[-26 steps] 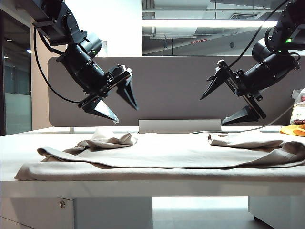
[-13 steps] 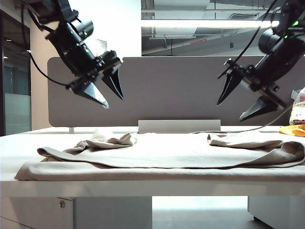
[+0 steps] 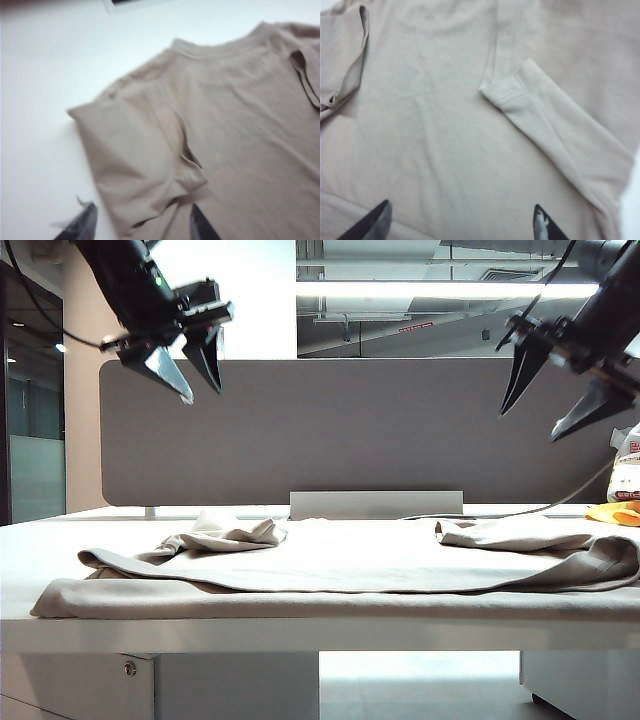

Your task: Fold the bottom side of the T-shirt horizontally towards the center, about one-third of the way, then fold the sleeve back towards the center, creating a straight line along the edge of the T-shirt, and finally fold the bottom of the T-shirt up towards the top, creating a neat rectangle.

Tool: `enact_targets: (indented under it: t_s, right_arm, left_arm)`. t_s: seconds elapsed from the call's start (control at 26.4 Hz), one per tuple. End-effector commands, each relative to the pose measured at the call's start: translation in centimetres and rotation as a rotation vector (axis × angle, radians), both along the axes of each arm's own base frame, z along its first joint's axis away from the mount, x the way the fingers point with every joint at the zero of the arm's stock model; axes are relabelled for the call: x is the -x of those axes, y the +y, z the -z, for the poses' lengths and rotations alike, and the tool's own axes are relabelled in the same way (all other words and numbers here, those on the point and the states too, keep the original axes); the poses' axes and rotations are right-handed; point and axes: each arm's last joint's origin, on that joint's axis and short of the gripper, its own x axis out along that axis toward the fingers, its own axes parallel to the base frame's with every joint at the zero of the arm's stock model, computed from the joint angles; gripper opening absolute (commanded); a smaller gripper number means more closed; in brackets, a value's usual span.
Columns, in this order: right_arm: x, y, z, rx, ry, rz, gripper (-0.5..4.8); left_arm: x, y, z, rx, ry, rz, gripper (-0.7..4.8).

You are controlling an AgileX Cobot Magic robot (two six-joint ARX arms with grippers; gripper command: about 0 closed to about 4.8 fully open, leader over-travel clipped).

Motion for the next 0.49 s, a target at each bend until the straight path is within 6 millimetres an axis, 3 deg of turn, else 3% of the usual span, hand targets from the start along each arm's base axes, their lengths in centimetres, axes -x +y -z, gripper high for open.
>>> enact_targets:
  t_s: [0.04,0.27,0.49]
  right_arm:
    - [1.0,-0.3,-1.0,0.022,-0.034,0.012,3.57]
    - [2.7,-1.0,-0.8,0.054,-0.065,0.036,3.56]
    - [4.6,-1.1,0.0,0.053,-0.106,0.046,3.54]
  left_arm:
    - [0.8,0.3,-1.4,-0.036,-0.051,-0.019,2.24]
    - [2.4,0.7,-2.6,-0.016,-0.140,-0.028,2.09]
    - [5.2,1.5,-1.5,0.019,-0.206,-0.053,2.08]
